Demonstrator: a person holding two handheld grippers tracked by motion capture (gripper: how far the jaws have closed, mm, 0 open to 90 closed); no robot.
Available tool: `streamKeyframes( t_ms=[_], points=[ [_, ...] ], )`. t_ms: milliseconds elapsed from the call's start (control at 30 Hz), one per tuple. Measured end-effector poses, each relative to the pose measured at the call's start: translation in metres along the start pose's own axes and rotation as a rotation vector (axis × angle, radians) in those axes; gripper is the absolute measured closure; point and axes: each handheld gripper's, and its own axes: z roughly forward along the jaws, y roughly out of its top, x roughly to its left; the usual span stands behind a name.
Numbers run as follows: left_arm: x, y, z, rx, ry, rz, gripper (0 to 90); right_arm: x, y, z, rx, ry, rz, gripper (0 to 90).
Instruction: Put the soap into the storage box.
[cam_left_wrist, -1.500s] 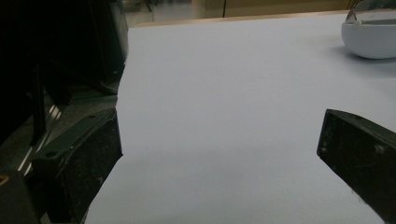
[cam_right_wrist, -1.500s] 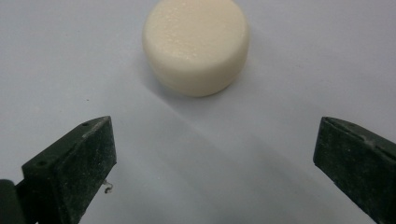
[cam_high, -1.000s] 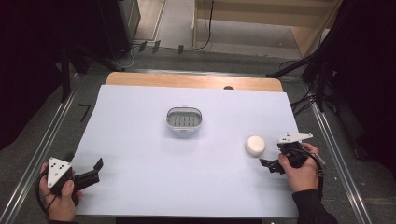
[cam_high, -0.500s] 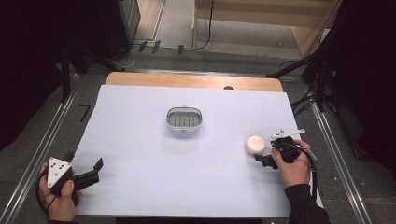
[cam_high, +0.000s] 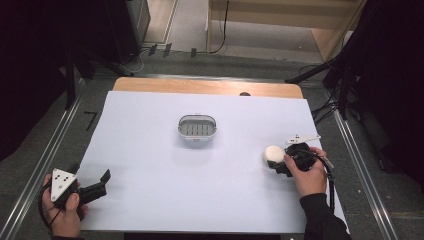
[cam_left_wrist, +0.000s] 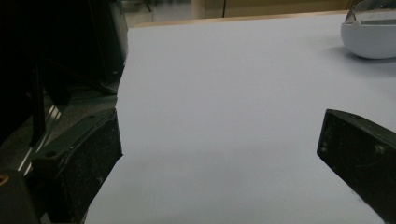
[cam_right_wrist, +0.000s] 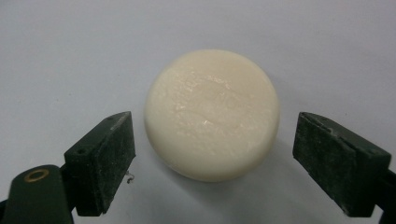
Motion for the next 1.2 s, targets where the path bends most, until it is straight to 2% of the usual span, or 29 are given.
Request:
streamKeyframes(
  t_ms=[200, 533, 567, 667, 833, 1000, 1200],
  points=[
    [0.0, 0.0, 0.0, 0.0, -0.003, -0.002, 0.2, 0.001, 0.004, 0.005, 0.017, -0.011, 0.015, 16.6],
    [0.0, 0.0, 0.0, 0.002, 0.0, 0.003, 0.2, -0.001, 0.008, 0.007, 0.062, 0.007, 0.056, 19.0],
    [0.0, 0.0, 0.0, 0.002, 0.001, 0.003, 0.2, -0.001, 0.011, 0.007, 0.08, 0.002, 0.053, 20.1],
    [0.0, 0.0, 0.0, 0.003, 0.002, 0.01, 0.2, 0.0, 0.014, 0.007, 0.09, 0.005, 0.059, 23.3],
    [0.0, 0.0, 0.0, 0.002, 0.0, 0.005, 0.2, 0.005, 0.023, 0.01, 0.136, -0.028, 0.051, 23.5],
    [0.0, 0.0, 0.0, 0.002, 0.0, 0.007, 0.2, 0.007, 0.026, 0.013, 0.147, -0.048, 0.045, 23.6],
    [0.0, 0.0, 0.0, 0.004, -0.001, 0.01, 0.2, 0.007, 0.029, 0.015, 0.163, -0.044, 0.047, 23.5]
  ],
)
